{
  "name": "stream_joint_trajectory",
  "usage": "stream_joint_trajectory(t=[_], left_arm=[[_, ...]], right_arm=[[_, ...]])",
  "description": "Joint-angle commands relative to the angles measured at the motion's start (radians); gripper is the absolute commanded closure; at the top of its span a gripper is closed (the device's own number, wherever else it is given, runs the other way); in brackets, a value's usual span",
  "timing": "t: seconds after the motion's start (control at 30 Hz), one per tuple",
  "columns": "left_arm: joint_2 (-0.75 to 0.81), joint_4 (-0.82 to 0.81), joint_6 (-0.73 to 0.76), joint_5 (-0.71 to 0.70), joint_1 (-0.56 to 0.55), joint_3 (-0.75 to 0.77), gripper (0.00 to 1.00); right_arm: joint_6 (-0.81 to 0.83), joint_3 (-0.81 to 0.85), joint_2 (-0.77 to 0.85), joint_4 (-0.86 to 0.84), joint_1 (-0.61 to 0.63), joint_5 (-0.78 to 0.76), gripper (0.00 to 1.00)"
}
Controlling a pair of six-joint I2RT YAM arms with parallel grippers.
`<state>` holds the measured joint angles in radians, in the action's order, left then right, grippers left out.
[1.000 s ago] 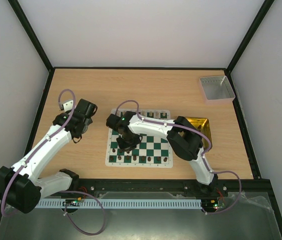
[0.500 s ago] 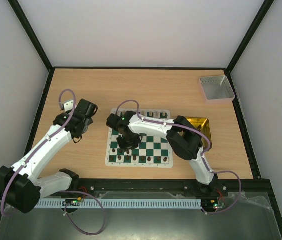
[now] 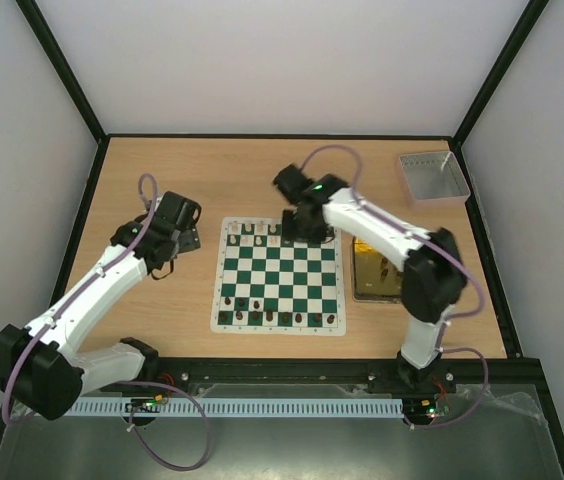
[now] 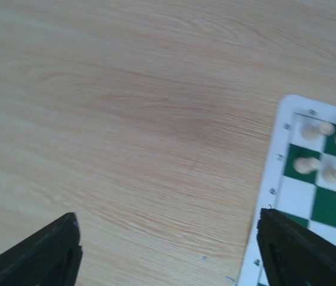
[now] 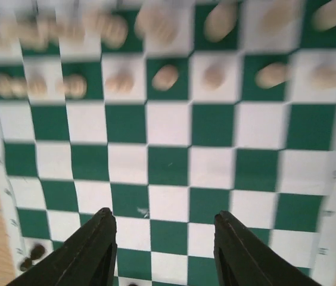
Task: Set up the chess pieces on the board
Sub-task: Place the chess piece on the chessboard, then pick up the chess piece from the storage box.
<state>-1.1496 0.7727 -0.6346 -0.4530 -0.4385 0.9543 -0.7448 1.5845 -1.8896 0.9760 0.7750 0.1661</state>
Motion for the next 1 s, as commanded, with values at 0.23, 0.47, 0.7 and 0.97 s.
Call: stream_joint_trajectory(t=[0.23, 0.47, 0.7, 0.97], left_arm=[[-0.145, -0.114, 0.219, 0.459, -0.077, 0.181, 0.01], [-0.246, -0.185, 0.287, 0.543, -0.316, 0.338, 0.01], [-0.412, -0.169, 0.283, 0.639, -0.394, 0.504, 0.02], [-0.839, 0.036, 0.327, 0.593, -0.544, 0.996, 0.1]], right_arm=[[-0.104, -0.137, 0.339, 0.061, -0.137, -0.188, 0.5], [-0.25, -0.242, 0.522, 0.13, -0.158, -0.25, 0.42], [-0.33, -0.289, 0.725, 0.214, -0.215, -0.3, 0.42], [-0.292, -0.257, 0.872, 0.288, -0.326, -0.371, 0.32]])
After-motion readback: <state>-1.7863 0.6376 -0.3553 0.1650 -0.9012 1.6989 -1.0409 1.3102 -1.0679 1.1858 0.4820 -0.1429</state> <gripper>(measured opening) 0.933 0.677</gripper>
